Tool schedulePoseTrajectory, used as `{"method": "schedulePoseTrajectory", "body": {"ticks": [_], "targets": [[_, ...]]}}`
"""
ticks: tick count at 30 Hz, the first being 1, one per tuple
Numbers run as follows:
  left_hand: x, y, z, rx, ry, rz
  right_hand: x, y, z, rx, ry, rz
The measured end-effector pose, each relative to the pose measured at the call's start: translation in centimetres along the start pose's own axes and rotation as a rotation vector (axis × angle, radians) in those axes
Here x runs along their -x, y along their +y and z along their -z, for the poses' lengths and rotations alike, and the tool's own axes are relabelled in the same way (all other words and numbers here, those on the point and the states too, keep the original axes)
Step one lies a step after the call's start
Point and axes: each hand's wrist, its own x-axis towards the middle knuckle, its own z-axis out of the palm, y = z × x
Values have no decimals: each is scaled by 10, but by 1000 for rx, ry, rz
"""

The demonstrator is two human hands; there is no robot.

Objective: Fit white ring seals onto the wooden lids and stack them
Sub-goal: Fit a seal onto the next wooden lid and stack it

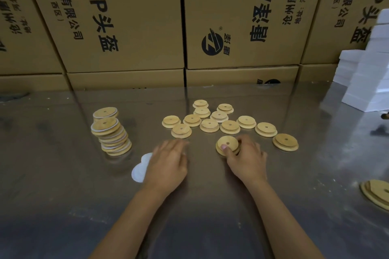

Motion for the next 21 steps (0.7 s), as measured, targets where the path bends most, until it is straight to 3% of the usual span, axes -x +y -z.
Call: {"method": "schedulePoseTrajectory", "body": {"ticks": [3,6,10,18,21], "targets": [[-4,-20,11,-190,33,248,5,-12,-4,-315,-60,52],[-5,-32,15,-177,-48,352,8,-26,-14,-549,-151,14],[-5,-34,19,-5,35,357,7,-33,-22,-645,-239,6],[-12,-36,20,183,142,323,14,-39,-21,-829,-240,-100],[-15,-28,25,460,129,380,10,-48,-16,-840,-299,-165]]}}
